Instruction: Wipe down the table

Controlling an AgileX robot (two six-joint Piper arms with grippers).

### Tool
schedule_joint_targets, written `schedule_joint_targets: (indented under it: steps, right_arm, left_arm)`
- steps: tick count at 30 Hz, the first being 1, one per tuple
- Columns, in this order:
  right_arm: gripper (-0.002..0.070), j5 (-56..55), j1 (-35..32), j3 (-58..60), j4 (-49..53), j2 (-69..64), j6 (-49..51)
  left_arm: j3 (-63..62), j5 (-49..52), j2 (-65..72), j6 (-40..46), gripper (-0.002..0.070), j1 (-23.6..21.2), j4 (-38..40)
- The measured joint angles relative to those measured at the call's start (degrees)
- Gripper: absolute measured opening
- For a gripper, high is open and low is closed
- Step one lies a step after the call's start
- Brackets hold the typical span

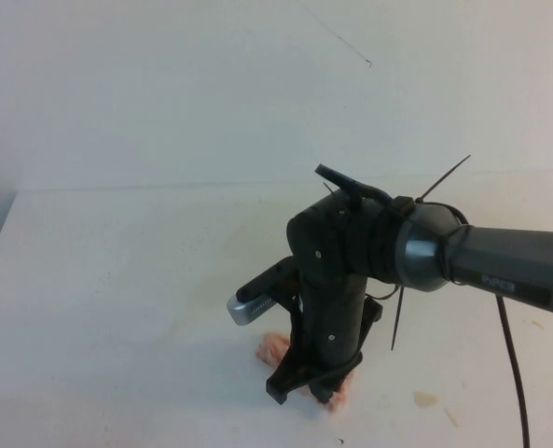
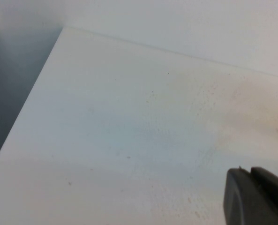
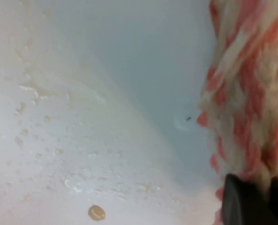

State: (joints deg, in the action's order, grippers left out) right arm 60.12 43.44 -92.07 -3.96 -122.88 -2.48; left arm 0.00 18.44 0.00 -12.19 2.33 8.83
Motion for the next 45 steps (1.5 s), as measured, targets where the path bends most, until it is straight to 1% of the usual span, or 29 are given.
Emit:
schedule_joint_targets:
  steps: [10,18,33,40,45]
  right_arm:
    - [-0.0004,-2.5,-0.1,0.0,0.8,-1.4,0.5]
    - [-0.0004,-2.4,-0.6,0.0,9.1,-1.4,4.5]
    - [-0.0004,-1.9,-5.2,0.1,9.1,0.1,6.0]
    - [-0.0004,-2.4,-9.2,0.2,10.3,4.6,10.0]
    - [-0.0004,-5.9,-11.5,4.9,13.4,8.8,17.4]
  left_arm:
    - [0.0,0.0,0.0,0.0,-0.0001,0.0,0.0]
    - [0.0,0.0,0.0,0.0,-0.0001,0.0,0.0]
    - [0.0,0.0,0.0,0.0,-0.0001,0.0,0.0]
    - [0.0,0.0,0.0,0.0,-0.0001,0.0,0.0]
    - [0.0,0.0,0.0,0.0,-0.0001,0.0,0.0]
